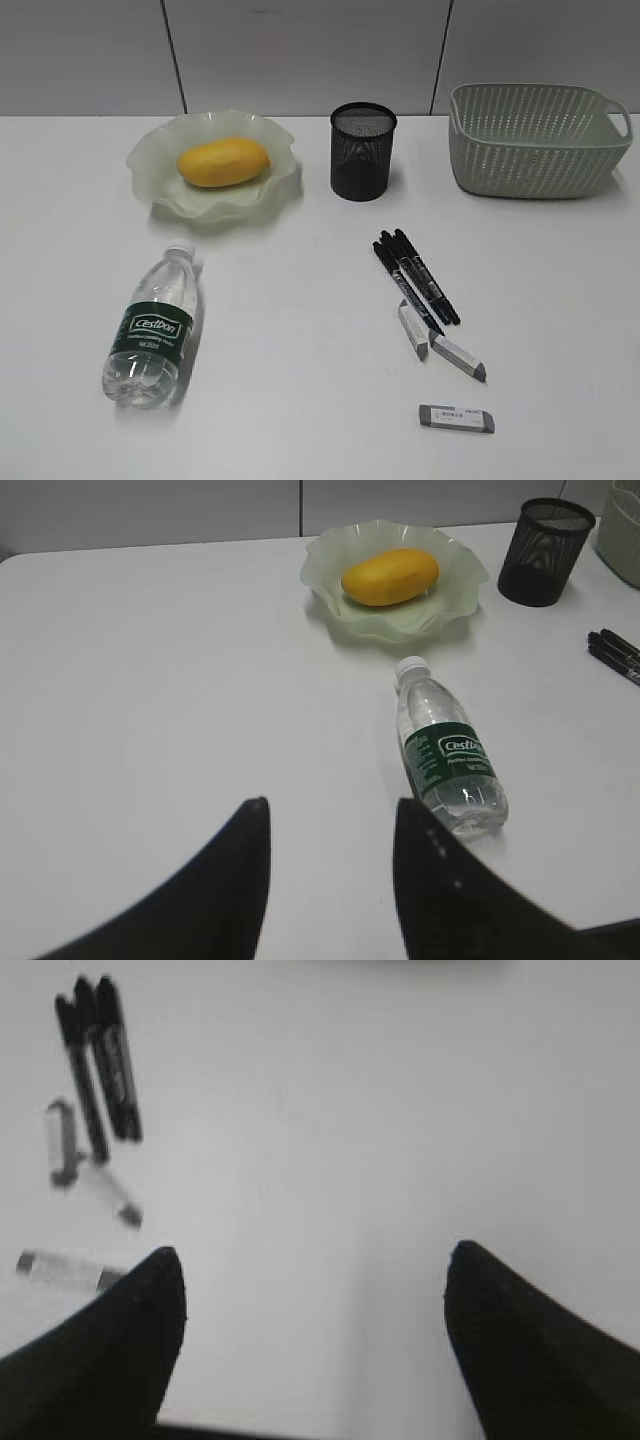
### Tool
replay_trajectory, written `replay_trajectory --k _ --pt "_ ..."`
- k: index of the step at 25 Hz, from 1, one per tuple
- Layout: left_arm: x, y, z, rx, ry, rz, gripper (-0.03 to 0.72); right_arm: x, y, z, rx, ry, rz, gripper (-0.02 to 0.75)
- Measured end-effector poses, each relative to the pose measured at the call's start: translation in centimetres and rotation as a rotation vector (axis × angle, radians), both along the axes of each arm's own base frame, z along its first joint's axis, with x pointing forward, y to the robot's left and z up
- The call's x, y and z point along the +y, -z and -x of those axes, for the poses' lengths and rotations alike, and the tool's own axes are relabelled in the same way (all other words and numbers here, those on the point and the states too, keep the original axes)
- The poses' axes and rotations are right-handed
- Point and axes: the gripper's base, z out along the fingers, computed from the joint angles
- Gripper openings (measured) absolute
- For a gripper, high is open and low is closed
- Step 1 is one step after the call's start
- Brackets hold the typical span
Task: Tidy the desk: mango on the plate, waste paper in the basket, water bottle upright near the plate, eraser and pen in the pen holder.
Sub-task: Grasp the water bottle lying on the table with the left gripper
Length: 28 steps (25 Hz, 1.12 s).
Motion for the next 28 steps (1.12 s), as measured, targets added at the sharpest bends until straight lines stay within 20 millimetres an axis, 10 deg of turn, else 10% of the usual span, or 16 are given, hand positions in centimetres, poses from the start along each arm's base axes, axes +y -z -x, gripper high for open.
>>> replay_trajectory --k 7,11,18,28 --pt "0.0 0.0 -0.1 0.003 0.000 -0.001 0.306 -0.5 -0.9 12.9 -0.167 -0.088 -0.055 0.639" --pt "-0.2 0.0 -0.5 0.032 0.001 -0.010 0.306 -1.1 -0.2 16.6 -0.321 -0.081 -0.026 0.598" --pt "-2.2 -0.7 -4.7 0.210 0.076 -0.078 0.349 -1.2 1.7 16.8 -0.392 -0.072 -0.027 0.579" --pt "-7.6 0.9 -19.6 0.501 0.109 -0.140 0.550 -1.2 1.7 16.7 -0.398 -0.068 -0.030 0.558"
